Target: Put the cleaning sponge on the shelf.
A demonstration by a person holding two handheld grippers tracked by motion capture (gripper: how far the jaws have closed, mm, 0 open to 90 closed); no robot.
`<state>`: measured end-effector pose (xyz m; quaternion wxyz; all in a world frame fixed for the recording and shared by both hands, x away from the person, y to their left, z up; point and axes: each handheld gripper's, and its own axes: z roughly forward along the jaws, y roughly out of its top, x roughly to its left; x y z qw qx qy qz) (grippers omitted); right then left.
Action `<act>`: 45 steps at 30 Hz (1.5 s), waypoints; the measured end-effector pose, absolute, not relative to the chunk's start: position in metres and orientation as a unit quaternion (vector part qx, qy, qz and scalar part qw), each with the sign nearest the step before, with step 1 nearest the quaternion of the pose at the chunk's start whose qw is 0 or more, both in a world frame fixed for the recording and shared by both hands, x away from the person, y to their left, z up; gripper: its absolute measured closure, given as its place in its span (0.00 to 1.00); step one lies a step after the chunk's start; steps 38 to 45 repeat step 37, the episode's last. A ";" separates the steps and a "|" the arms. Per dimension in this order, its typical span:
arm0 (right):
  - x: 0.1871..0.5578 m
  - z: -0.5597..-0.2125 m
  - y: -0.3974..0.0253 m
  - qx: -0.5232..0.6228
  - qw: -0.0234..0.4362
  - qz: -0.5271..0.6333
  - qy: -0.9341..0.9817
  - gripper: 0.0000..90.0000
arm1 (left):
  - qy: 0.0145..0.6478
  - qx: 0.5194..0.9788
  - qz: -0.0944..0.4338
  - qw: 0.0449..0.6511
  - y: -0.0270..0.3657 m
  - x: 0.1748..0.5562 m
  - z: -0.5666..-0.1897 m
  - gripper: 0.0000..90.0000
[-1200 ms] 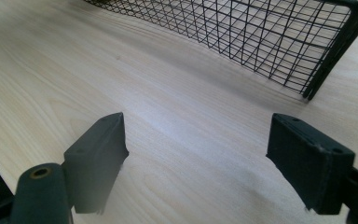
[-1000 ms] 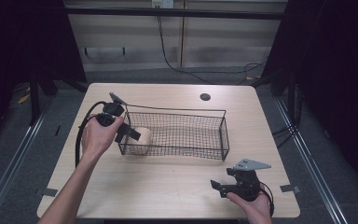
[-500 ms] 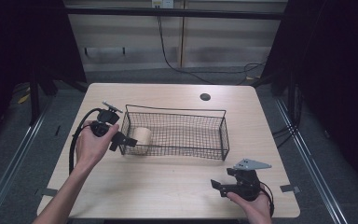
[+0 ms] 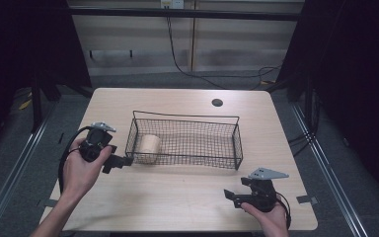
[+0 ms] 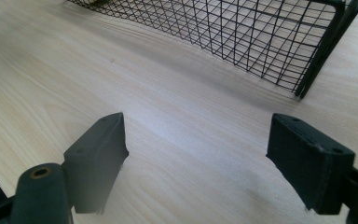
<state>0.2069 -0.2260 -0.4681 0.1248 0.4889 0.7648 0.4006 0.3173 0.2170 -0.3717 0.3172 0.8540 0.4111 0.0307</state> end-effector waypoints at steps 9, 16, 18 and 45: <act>0.207 -0.468 -0.226 0.489 0.126 0.401 0.765 0.22 | 0.416 0.845 0.034 0.335 0.234 0.287 -0.384 0.21; 0.207 -0.468 -0.225 0.489 0.124 0.400 0.765 0.22 | 0.437 0.833 0.035 0.336 0.249 0.274 -0.407 0.21; 0.207 -0.468 -0.225 0.489 0.124 0.400 0.765 0.22 | 0.443 0.830 0.032 0.338 0.252 0.269 -0.413 0.21; 0.210 -0.472 -0.224 0.491 0.139 0.378 0.772 0.23 | 0.441 0.827 0.014 0.349 0.256 0.247 -0.452 0.20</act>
